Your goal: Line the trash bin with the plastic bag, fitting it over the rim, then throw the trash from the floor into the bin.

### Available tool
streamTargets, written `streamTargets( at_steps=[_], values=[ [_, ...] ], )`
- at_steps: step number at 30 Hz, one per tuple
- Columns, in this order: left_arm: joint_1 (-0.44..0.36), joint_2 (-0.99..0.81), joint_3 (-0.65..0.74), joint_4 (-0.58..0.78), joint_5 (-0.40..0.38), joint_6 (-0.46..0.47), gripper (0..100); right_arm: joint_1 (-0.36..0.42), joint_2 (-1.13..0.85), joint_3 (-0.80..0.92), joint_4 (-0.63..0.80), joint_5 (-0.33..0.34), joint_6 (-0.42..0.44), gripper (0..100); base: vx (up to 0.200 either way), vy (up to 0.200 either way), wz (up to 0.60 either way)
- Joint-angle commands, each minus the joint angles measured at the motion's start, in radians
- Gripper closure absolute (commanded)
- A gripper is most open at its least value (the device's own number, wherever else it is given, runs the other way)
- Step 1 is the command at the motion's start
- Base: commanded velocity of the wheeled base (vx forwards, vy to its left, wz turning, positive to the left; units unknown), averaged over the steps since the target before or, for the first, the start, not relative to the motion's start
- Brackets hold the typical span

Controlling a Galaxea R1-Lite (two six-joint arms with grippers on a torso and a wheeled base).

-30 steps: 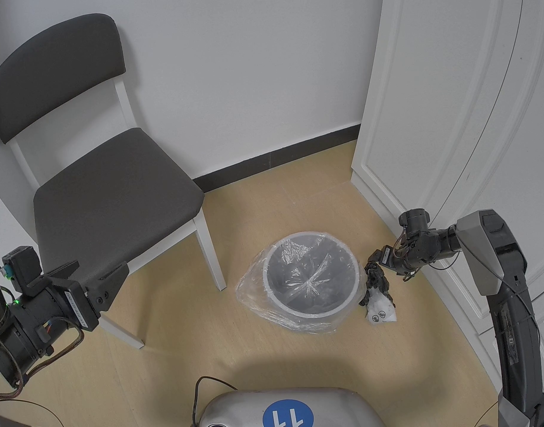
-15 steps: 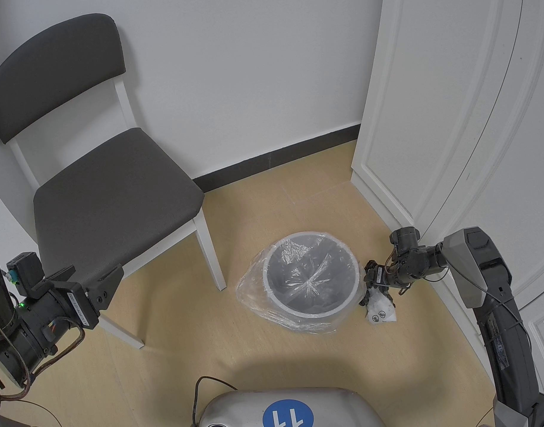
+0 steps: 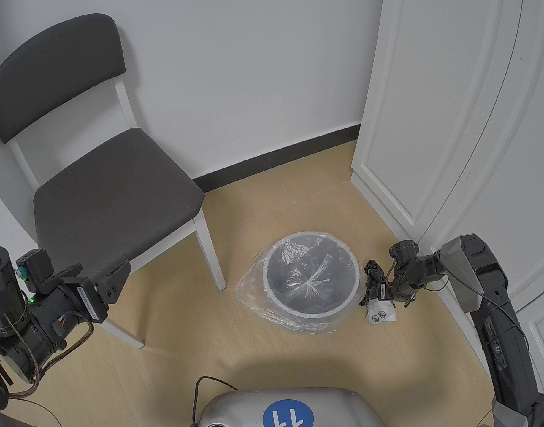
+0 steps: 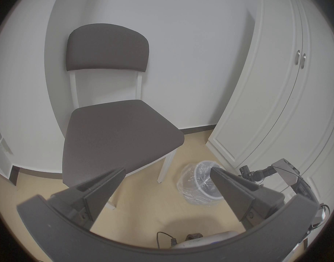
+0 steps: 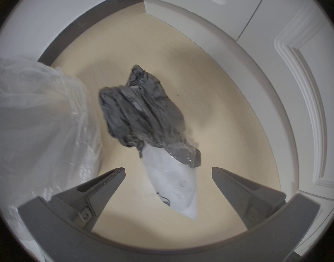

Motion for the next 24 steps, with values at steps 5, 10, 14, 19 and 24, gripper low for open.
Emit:
streamTargets(
  at_steps=[5,10,14,19,24],
  values=[
    [-0.005,0.001,0.025,-0.003,0.001,0.000,0,-0.001,0.029,0.001,-0.002,-0.014,-0.008,0,0.000,0.000,0.00],
    [-0.020,-0.022,0.030,-0.005,0.001,0.003,0,-0.001,0.039,0.001,-0.008,-0.014,-0.010,0,0.000,0.000,0.00],
    [-0.028,-0.034,0.041,-0.005,0.001,0.003,0,-0.001,0.041,0.001,-0.009,-0.011,-0.012,0,0.000,0.000,0.00],
    [-0.028,-0.045,0.044,-0.005,0.001,0.006,0,-0.001,0.045,0.001,-0.017,0.032,-0.044,0,0.000,0.000,0.00],
    [-0.029,-0.060,0.056,-0.011,0.001,0.006,0,-0.001,0.047,0.001,-0.019,0.049,-0.048,0,0.000,0.000,0.00]
  ],
)
